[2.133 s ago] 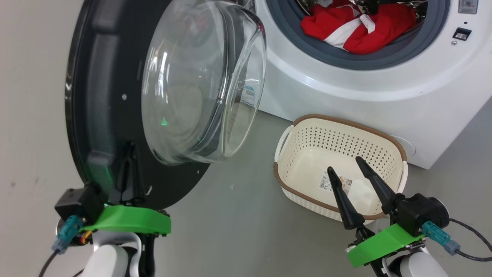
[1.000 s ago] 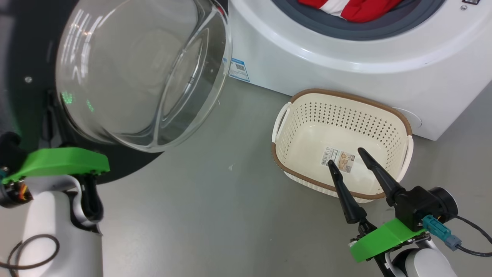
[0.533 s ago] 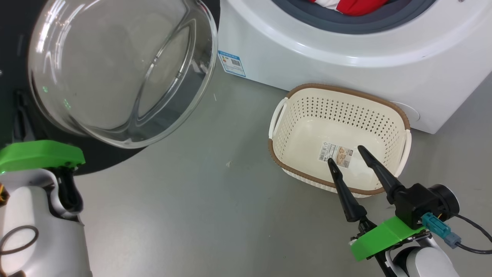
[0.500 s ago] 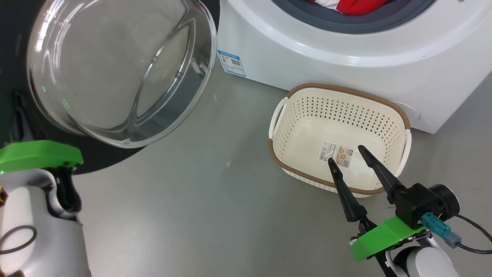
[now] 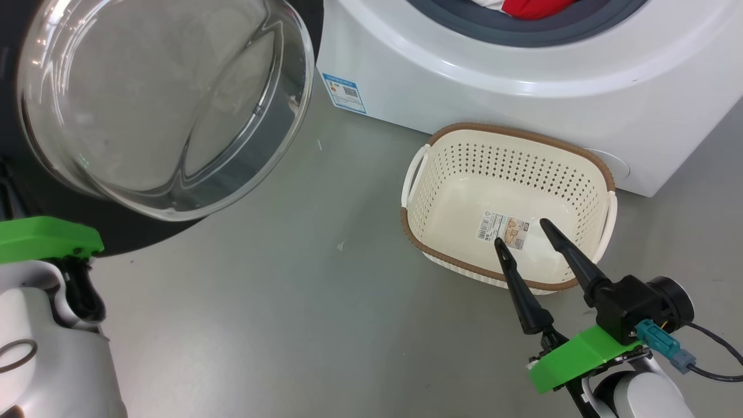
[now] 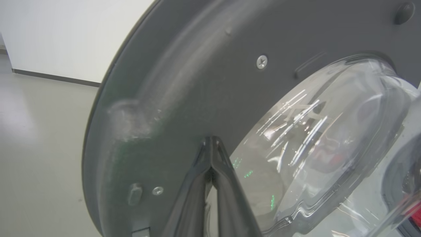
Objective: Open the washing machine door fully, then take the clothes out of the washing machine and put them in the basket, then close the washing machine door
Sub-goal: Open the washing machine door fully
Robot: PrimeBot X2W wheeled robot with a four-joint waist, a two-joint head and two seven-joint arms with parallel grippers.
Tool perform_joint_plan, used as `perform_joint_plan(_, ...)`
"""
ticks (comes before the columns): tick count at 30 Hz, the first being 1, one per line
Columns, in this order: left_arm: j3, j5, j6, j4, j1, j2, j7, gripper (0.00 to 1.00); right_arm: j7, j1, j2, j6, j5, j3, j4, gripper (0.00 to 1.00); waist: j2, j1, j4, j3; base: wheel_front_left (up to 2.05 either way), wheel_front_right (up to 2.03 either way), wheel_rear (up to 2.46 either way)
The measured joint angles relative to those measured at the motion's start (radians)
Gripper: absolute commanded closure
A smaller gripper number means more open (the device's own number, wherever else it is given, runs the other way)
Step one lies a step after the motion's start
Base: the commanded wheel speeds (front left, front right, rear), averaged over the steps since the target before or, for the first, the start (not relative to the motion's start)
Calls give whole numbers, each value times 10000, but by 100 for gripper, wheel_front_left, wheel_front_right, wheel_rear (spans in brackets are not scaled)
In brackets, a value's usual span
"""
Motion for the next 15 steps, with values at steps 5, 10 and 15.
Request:
perform_joint_plan(5,198,311,2,79,-9,-2,0,100,0,-2,0,0,0,4,-8,0,0,0,-34,-2,0,0,0)
perform_joint_plan(10,362,414,-173,125,-9,19,0,100,-4,-3,0,0,0,4,25,0,0,0,-70,-54,0,0,0)
perform_joint_plan(15,349,577,-299,-196,47,15,0,40,-173,-3,0,0,86,-17,221,0,0,0,-124,-280,0,0,0)
